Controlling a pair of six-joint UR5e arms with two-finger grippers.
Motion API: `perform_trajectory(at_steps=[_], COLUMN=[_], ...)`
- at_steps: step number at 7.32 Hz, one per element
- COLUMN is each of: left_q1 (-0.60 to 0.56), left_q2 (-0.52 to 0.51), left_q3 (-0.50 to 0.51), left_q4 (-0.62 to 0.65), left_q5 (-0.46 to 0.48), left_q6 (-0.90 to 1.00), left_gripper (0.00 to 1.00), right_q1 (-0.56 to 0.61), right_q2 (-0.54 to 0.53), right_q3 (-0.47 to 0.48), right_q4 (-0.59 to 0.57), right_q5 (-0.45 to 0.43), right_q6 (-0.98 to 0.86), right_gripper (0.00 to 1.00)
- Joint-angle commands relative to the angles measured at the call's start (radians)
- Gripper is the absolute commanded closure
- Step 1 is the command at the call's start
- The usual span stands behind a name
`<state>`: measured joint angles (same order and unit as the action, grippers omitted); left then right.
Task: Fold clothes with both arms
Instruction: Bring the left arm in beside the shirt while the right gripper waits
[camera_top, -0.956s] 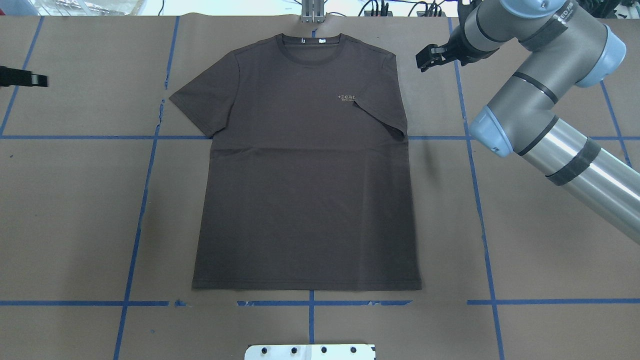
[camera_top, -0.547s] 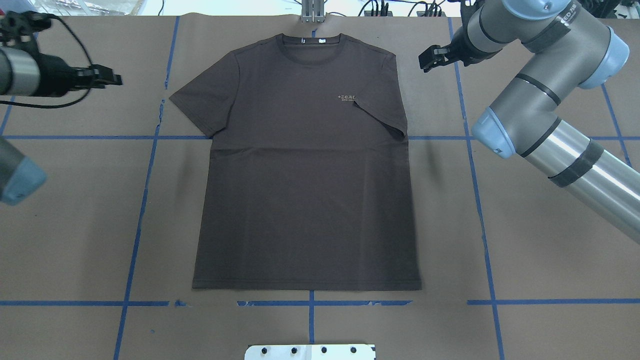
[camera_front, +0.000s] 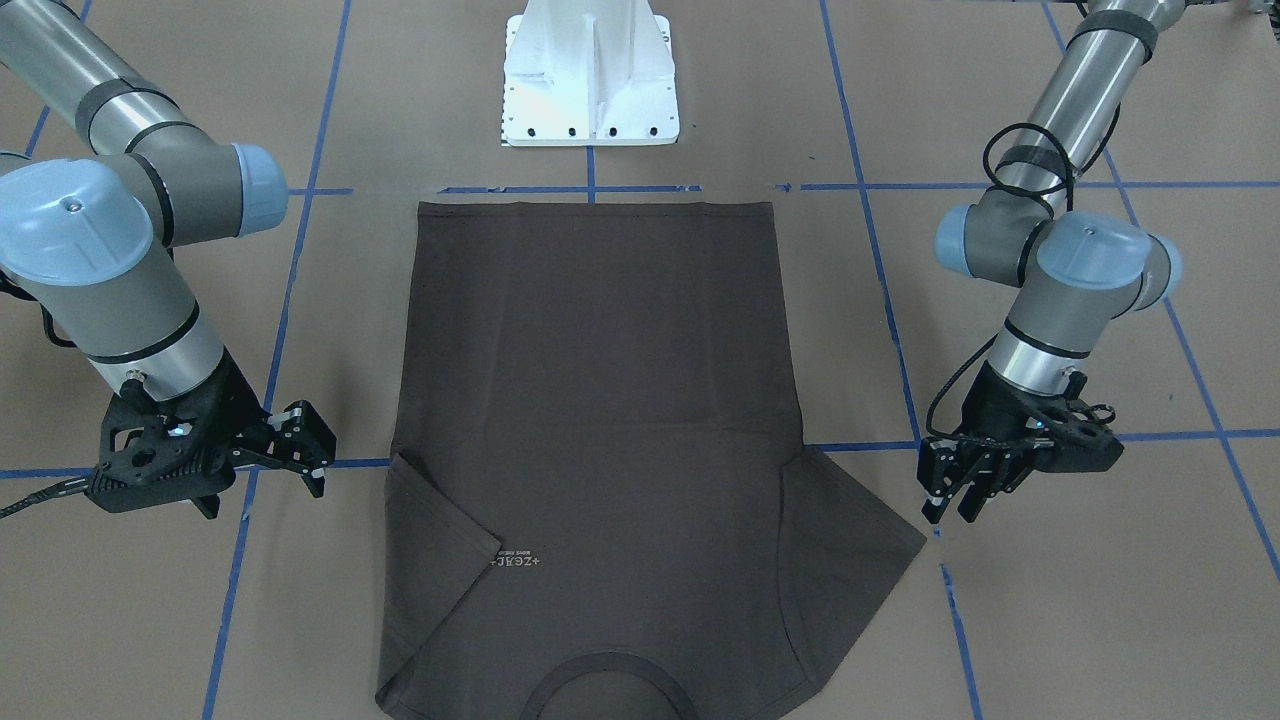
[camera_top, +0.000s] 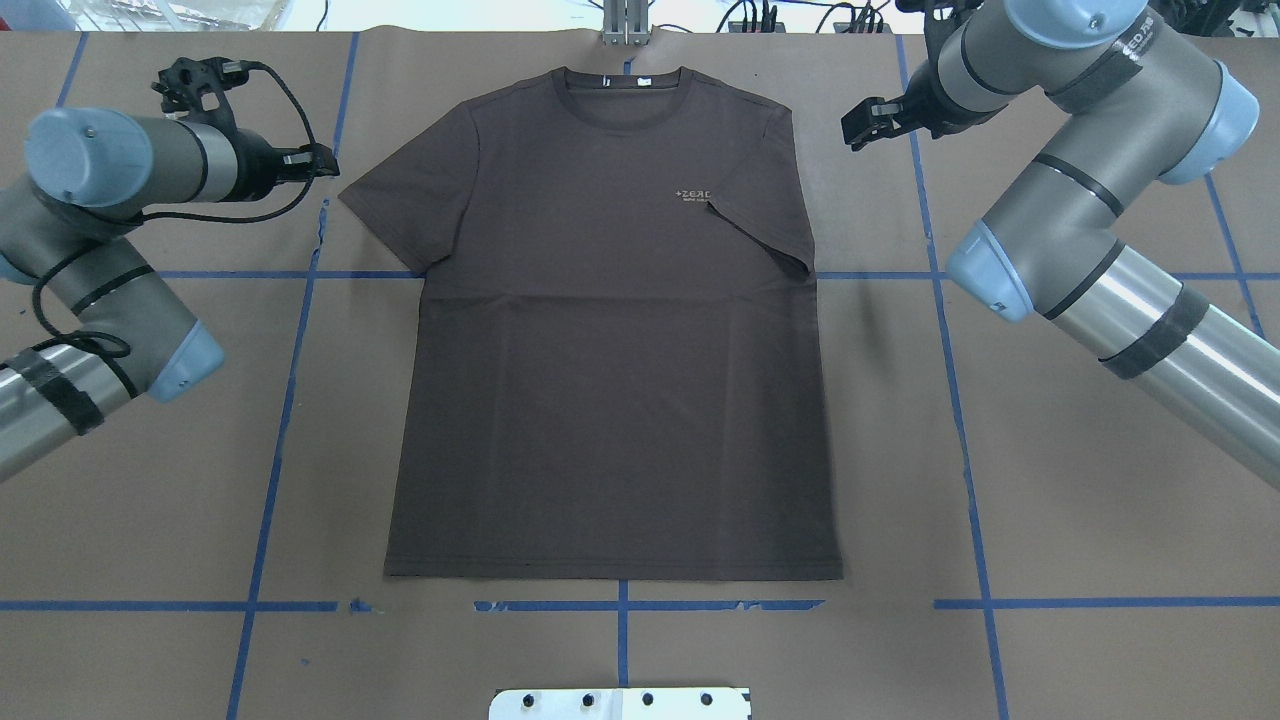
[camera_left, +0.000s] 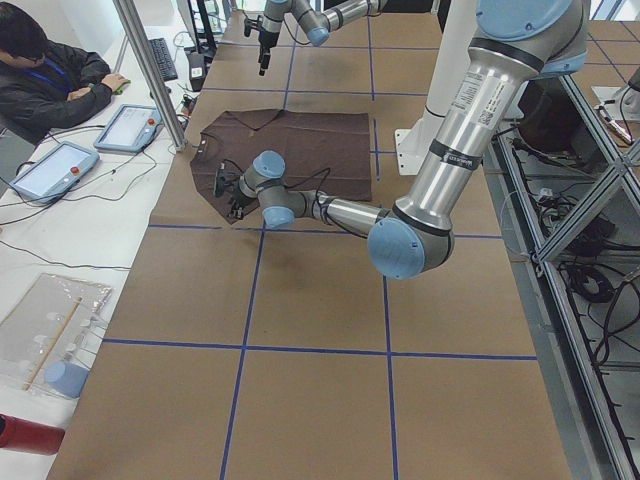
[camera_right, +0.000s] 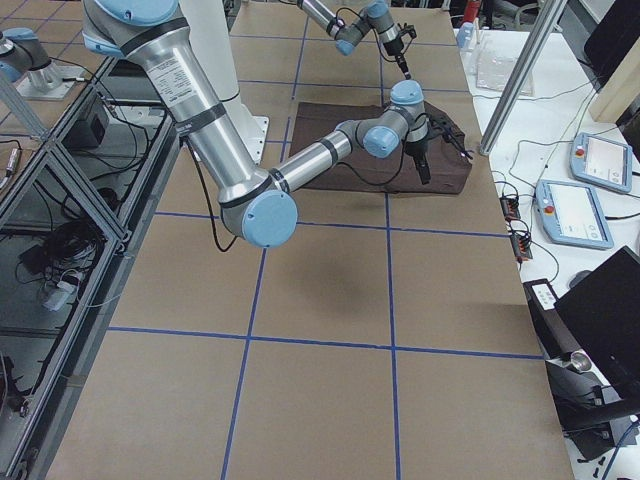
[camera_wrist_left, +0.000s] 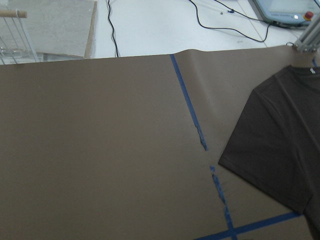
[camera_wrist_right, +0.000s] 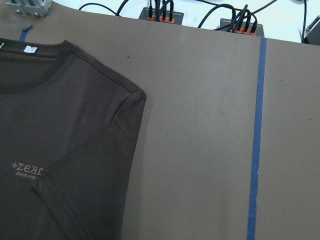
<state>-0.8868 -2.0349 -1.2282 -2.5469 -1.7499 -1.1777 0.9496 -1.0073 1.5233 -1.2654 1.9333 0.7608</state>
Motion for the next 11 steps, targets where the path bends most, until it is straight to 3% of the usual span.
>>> perform_trajectory(at_steps=[1, 11], left_q1=[0.029, 0.051], left_q2=[-0.037, -0.073], left_q3=[0.081, 0.145], left_q4=[-0.021, -0.021], left_q5=[0.027, 0.064], left_q6=[0.0, 0.012], left_gripper=[0.48, 0.5], right_q1=[0.0, -0.002], right_q2=[-0.002, -0.005], right_q3=[0.0, -0.006], right_q4=[0.001, 0.004], right_q5=[0.0, 0.0], right_q6=[0.002, 0.002], right_gripper=[0.0, 0.0])
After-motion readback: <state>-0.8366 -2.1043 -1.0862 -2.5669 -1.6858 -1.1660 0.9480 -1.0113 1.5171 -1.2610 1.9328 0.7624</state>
